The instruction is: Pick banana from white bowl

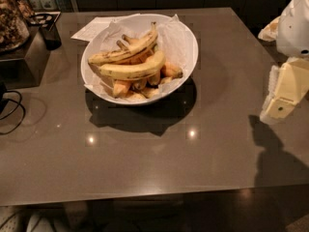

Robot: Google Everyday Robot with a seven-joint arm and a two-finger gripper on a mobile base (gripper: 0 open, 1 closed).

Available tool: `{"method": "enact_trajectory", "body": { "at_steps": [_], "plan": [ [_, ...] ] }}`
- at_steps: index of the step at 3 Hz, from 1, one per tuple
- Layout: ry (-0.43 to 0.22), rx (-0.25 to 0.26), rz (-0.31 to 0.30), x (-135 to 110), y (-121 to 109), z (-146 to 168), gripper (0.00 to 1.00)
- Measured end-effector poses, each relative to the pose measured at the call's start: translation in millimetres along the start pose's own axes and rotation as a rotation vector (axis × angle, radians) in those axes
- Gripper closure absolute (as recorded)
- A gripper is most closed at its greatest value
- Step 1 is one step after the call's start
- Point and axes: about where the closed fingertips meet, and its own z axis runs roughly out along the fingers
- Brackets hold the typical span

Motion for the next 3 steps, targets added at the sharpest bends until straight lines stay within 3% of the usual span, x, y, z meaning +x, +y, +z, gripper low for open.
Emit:
{"method": "enact_trajectory", "body": {
  "at_steps": [1, 2, 3],
  "plan": [
    [-0.007, -0.037, -0.024, -30, -3, -3, 0.0],
    [-0.011, -0.072, -0.139, -71, 2, 3, 0.0],
    [-0.014, -0.05, -0.134, -70, -3, 2, 0.0]
  ]
}}
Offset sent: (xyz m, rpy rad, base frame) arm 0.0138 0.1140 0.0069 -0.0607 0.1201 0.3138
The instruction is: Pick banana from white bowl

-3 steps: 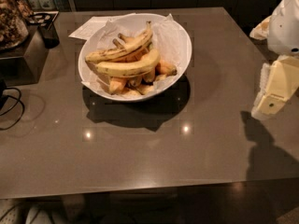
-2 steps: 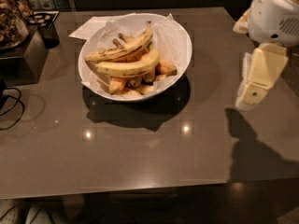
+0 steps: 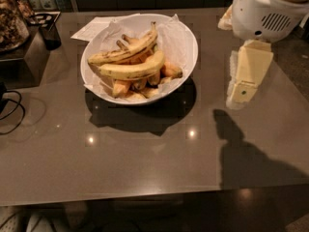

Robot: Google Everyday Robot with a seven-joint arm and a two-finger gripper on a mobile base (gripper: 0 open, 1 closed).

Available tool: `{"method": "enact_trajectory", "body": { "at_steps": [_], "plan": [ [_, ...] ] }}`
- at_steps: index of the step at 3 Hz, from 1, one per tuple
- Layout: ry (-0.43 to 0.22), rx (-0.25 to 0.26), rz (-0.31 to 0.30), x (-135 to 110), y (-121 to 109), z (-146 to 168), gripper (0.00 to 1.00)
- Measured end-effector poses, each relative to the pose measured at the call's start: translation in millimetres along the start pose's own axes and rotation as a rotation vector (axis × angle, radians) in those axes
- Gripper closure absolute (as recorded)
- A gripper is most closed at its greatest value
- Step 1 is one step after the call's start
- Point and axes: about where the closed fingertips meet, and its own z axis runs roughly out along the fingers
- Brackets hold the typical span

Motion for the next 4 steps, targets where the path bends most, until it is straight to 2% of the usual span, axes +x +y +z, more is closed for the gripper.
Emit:
{"method": "enact_trajectory", "body": {
  "at_steps": [1, 2, 4],
  "plan": [
    [-0.023, 0.018, -0.065, -16, -2, -2, 0.0],
    [-0.028, 0.018, -0.153, -40, -3, 2, 0.12],
    [-0.018, -0.009, -0.252, -74, -5, 17, 0.51]
  ]
}}
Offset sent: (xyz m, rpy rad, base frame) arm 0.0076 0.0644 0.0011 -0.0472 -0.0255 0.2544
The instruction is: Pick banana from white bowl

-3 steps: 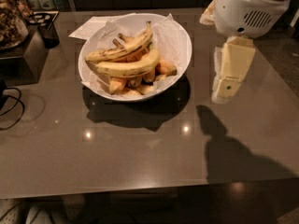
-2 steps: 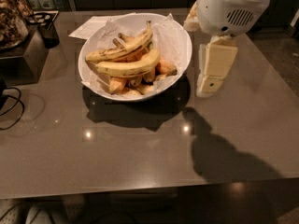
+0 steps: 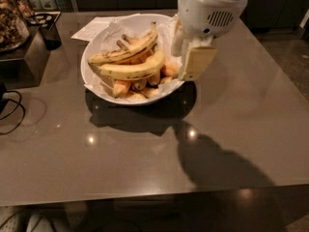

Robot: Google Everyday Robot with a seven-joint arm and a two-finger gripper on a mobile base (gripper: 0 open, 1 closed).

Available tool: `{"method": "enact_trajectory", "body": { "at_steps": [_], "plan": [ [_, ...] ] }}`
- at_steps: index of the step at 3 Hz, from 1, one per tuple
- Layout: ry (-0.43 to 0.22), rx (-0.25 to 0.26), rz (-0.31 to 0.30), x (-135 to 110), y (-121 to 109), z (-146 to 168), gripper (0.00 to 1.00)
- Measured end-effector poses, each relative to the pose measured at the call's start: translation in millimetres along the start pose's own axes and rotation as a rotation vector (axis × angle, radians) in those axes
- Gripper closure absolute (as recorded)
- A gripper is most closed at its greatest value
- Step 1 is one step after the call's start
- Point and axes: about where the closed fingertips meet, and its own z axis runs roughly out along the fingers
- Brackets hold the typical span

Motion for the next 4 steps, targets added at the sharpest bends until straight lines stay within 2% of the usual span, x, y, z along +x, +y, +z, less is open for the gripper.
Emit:
{"method": "enact_trajectory", "body": {
  "at_steps": [1, 2, 3, 4],
  "plan": [
    [0.002, -0.013, -0.036, -13, -6, 6, 0.59],
    [0.002, -0.012, -0.075, -27, -14, 7, 0.55],
    [-0.006, -0.013, -0.121, -43, -23, 7, 0.42],
    [-0.019, -0.024, -0.151, -56, -30, 11, 0.43]
  ]
}}
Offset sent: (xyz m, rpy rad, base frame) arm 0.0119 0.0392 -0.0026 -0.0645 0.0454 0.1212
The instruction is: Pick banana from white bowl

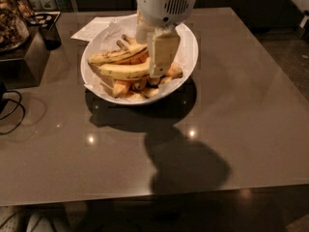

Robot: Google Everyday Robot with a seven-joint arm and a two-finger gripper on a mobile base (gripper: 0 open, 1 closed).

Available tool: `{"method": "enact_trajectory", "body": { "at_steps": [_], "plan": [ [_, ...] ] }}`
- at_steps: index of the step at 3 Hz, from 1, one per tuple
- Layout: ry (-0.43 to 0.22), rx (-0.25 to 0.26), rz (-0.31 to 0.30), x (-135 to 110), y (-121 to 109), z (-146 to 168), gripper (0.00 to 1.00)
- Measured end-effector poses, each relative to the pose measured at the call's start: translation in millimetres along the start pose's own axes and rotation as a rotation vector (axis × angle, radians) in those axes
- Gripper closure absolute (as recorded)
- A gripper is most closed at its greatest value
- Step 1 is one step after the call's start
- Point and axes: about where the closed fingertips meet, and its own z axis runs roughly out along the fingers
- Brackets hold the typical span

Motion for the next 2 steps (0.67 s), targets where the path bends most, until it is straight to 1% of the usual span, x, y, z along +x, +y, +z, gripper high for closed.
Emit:
{"method": "enact_trajectory", "body": {
  "at_steps": [1, 2],
  "plan": [
    [-0.016, -0.016, -0.022, -7, -7, 7, 0.4],
    [-0.018, -0.033, -0.02, -9, -17, 18, 0.42]
  ]
}}
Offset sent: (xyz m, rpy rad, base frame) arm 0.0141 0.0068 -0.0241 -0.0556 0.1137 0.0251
